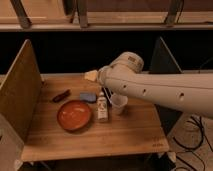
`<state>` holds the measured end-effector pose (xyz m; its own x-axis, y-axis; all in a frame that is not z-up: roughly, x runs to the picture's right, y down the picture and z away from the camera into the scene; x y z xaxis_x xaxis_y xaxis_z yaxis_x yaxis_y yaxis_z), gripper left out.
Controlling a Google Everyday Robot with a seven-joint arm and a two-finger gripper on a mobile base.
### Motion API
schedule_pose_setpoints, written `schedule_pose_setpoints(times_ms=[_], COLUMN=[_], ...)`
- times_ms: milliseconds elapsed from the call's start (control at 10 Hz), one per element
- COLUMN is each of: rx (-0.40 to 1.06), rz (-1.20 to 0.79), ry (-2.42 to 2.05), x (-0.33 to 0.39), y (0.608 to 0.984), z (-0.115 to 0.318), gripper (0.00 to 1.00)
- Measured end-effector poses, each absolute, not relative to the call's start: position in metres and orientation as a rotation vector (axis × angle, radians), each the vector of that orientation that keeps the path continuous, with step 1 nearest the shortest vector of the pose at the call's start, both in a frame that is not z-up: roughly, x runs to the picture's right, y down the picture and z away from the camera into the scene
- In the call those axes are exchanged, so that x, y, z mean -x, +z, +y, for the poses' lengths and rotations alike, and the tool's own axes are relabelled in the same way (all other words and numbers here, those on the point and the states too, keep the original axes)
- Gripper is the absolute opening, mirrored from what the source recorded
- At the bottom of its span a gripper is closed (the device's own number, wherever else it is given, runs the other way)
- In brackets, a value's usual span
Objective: Pick up the ceramic bowl
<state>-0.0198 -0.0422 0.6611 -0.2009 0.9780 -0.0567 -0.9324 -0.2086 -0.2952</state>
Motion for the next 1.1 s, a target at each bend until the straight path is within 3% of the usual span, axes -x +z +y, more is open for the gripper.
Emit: schedule_pose_setpoints(times_ms=[1100], rx=[0.411], rz=[-0.083], ry=[1.641], x=[0.067], y=[0.702], z=[0.011], gripper=[0.80])
